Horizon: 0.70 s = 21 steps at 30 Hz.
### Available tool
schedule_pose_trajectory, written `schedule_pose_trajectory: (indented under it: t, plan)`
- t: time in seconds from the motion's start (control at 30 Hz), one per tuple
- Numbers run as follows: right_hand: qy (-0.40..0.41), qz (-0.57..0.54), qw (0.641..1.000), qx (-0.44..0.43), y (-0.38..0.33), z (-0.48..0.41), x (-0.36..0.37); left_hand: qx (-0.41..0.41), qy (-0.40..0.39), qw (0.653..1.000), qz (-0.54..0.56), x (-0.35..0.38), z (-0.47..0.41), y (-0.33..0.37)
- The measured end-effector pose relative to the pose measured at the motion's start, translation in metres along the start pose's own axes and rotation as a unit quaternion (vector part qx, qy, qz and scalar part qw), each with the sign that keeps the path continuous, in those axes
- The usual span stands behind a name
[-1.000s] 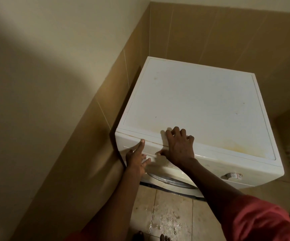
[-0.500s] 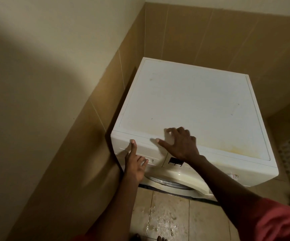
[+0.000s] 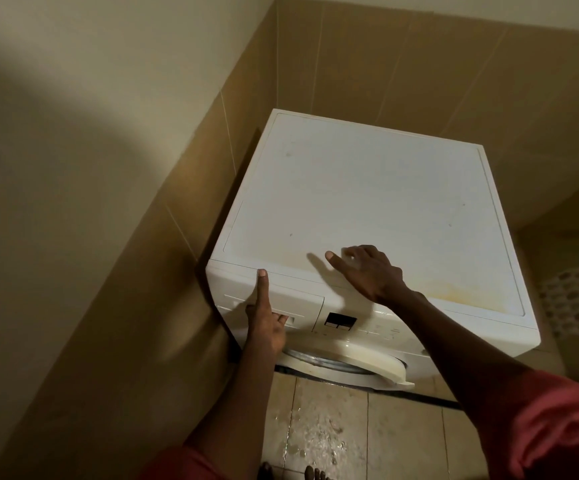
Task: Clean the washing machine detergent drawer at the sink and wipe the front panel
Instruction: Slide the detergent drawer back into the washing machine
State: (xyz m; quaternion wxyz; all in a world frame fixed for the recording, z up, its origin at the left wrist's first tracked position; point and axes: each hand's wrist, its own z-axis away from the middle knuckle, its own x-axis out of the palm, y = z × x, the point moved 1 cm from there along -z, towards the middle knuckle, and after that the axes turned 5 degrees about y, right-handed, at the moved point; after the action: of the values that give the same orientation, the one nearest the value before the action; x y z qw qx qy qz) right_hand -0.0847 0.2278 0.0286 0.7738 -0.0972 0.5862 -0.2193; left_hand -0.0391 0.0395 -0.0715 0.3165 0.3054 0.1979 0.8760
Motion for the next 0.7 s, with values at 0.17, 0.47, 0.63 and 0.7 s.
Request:
schedule_pose_trajectory:
  t: [0.17, 0.47, 0.63, 0.7]
  plan:
    - [0.002, 0.02, 1.0, -0.017, 0.001, 0.004, 0.004, 0.01, 0.019, 1.0, -0.003, 0.006, 0.007, 0.003]
    - [-0.004, 0.032, 0.999, -0.037, 0.005, 0.004, 0.006, 0.005, -0.002, 1.0, 0.024, -0.035, 0.034, -0.008]
    - [-0.023, 0.055, 0.996, -0.068, 0.008, 0.01, 0.006, -0.014, -0.001, 1.0, 0.023, -0.061, 0.063, -0.016]
    - [-0.031, 0.079, 0.991, -0.106, 0.014, 0.015, 0.009, -0.021, 0.011, 0.999, 0.022, -0.072, 0.076, -0.019]
